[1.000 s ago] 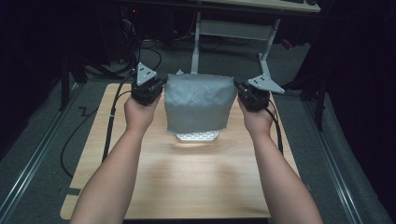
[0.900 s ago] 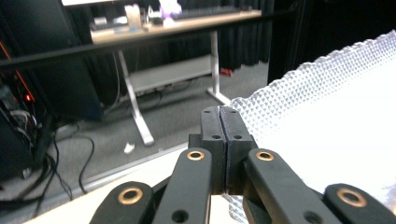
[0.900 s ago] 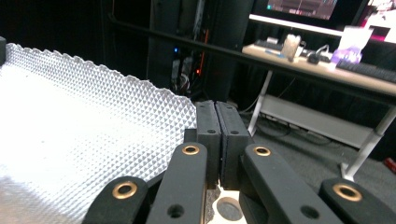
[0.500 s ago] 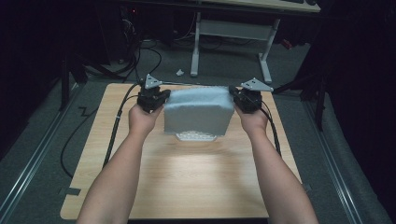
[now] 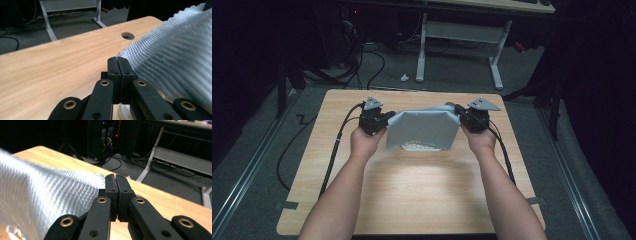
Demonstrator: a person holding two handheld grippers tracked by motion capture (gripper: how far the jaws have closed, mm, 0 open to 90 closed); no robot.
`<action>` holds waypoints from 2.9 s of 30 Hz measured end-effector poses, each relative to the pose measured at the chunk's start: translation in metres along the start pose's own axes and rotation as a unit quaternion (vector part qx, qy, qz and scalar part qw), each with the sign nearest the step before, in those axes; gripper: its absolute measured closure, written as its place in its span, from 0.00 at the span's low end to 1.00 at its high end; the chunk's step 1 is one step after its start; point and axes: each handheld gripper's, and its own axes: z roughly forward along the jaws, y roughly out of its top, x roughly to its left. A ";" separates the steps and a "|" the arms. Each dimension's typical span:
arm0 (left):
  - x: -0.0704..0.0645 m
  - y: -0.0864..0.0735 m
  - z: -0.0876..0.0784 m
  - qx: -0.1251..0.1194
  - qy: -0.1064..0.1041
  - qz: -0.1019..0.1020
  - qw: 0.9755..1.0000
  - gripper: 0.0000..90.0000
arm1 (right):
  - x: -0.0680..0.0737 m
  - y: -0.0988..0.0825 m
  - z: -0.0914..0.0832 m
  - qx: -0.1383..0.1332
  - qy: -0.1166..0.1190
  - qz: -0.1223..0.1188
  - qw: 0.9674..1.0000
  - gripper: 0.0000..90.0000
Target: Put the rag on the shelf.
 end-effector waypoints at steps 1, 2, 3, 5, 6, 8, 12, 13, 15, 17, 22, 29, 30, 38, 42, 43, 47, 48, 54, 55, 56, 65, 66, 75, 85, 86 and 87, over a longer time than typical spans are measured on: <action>-0.001 -0.003 0.000 0.004 -0.004 -0.001 1.000 1.00 | 0.000 0.000 0.000 0.000 0.000 0.000 1.000 1.00; -0.002 -0.005 0.001 0.008 -0.006 0.001 1.000 1.00 | 0.001 -0.004 0.000 0.003 0.000 0.001 1.000 1.00; -0.005 -0.008 0.001 0.005 -0.007 0.005 1.000 1.00 | 0.002 -0.006 -0.001 0.007 0.001 0.002 1.000 1.00; -0.006 -0.011 0.001 0.003 -0.012 -0.001 1.000 1.00 | 0.006 -0.014 -0.003 0.005 0.006 0.004 1.000 1.00; -0.007 -0.013 0.001 0.001 -0.014 -0.003 1.000 1.00 | 0.007 -0.016 -0.003 0.005 0.006 0.004 1.000 1.00; -0.008 -0.016 0.001 0.001 -0.015 -0.005 1.000 1.00 | 0.007 -0.017 -0.004 0.007 0.007 0.004 1.000 1.00; -0.008 -0.021 0.001 -0.001 -0.018 -0.010 1.000 1.00 | 0.010 -0.020 -0.003 0.006 0.011 0.010 1.000 1.00; -0.008 -0.022 0.001 0.000 -0.020 -0.011 1.000 1.00 | 0.010 -0.020 -0.003 0.006 0.011 0.010 1.000 1.00; -0.007 -0.024 0.000 0.000 -0.020 -0.014 1.000 1.00 | 0.010 -0.021 -0.002 0.008 0.012 0.011 1.000 1.00; -0.007 -0.025 0.000 0.001 -0.021 -0.015 1.000 1.00 | 0.011 -0.022 0.001 0.011 0.014 0.012 1.000 1.00; -0.007 -0.029 0.000 0.002 -0.023 -0.017 1.000 1.00 | 0.014 -0.024 0.003 0.015 0.014 0.012 1.000 1.00; -0.007 -0.033 0.002 0.007 -0.025 -0.019 0.999 0.99 | 0.018 -0.031 0.009 0.025 0.016 0.011 0.999 1.00; -0.007 -0.034 0.003 0.009 -0.025 -0.019 0.999 1.00 | 0.018 -0.033 0.009 0.027 0.016 0.015 0.999 1.00; -0.006 -0.042 0.004 0.015 -0.024 -0.022 0.999 0.99 | 0.013 -0.046 0.014 0.044 0.010 0.020 0.999 1.00; -0.006 -0.042 0.003 0.017 -0.023 -0.022 0.999 0.99 | 0.012 -0.049 0.014 0.044 0.011 0.023 0.999 1.00; -0.006 -0.043 0.003 0.017 -0.023 -0.022 0.999 0.99 | 0.013 -0.049 0.014 0.044 0.013 0.021 0.999 1.00; -0.007 -0.043 0.004 0.018 -0.024 -0.023 0.999 0.99 | 0.016 -0.052 0.016 0.046 0.017 0.022 0.999 1.00; -0.007 -0.044 0.004 0.018 -0.024 -0.023 0.999 0.99 | 0.017 -0.052 0.017 0.048 0.016 0.018 0.999 1.00; -0.008 -0.044 0.002 0.018 -0.021 -0.021 0.999 0.98 | 0.020 -0.055 0.018 0.056 0.016 0.015 0.998 0.99; -0.008 -0.043 0.002 0.017 -0.020 -0.020 0.999 0.98 | 0.021 -0.055 0.018 0.057 0.015 0.015 0.998 0.98; -0.007 -0.043 0.001 0.017 -0.018 -0.019 1.000 0.96 | 0.020 -0.055 0.017 0.058 0.015 0.015 0.998 0.96; 0.002 -0.040 -0.008 0.001 0.002 -0.039 0.999 0.80 | 0.013 -0.047 0.008 0.049 0.000 0.001 0.999 0.87; 0.003 -0.039 -0.010 0.001 0.005 -0.038 0.999 0.79 | 0.011 -0.046 0.006 0.046 -0.002 0.001 0.999 0.87; 0.009 -0.034 -0.023 -0.013 0.026 -0.039 0.999 0.74 | 0.000 -0.038 -0.004 0.033 -0.011 0.009 0.999 0.85; 0.016 -0.032 -0.040 -0.025 0.054 -0.024 0.998 0.70 | -0.006 -0.033 -0.019 0.022 -0.020 0.003 1.000 0.79; 0.016 -0.032 -0.043 -0.026 0.055 -0.024 0.998 0.69 | -0.007 -0.034 -0.023 0.017 -0.022 0.002 1.000 0.78; 0.017 -0.033 -0.047 -0.030 0.058 -0.022 0.998 0.68 | -0.007 -0.034 -0.026 0.016 -0.023 0.004 1.000 0.78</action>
